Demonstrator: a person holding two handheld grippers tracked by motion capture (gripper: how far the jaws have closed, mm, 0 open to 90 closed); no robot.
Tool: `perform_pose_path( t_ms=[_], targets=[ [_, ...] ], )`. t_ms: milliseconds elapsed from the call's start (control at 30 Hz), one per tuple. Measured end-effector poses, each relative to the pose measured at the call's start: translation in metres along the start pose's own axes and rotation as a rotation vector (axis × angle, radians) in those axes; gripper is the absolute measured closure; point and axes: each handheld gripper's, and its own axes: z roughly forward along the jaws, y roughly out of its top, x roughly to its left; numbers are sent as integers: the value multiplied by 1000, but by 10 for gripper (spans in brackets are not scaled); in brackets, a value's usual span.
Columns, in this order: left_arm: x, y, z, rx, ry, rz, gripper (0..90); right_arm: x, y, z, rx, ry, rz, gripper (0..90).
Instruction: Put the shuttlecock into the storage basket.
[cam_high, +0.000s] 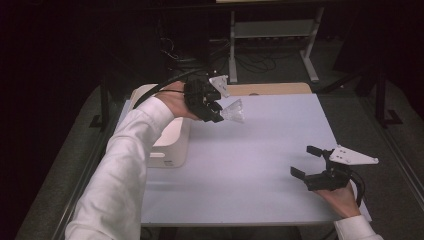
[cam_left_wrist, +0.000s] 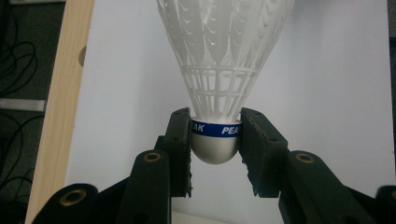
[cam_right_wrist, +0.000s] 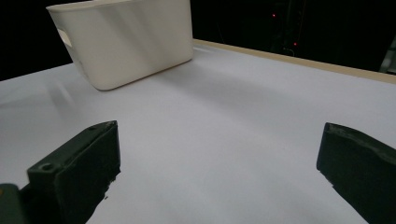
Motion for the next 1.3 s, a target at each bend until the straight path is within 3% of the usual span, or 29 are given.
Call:
perform_pose_path(
  t_ms=[700,1300],
  targets=[
    [1,-44,-35,30,12,-87,643,1,-1,2,16,1,-4,0],
    [4,-71,-53,65,19,-145,642,1,-2,1,14,0,1,0]
  ],
)
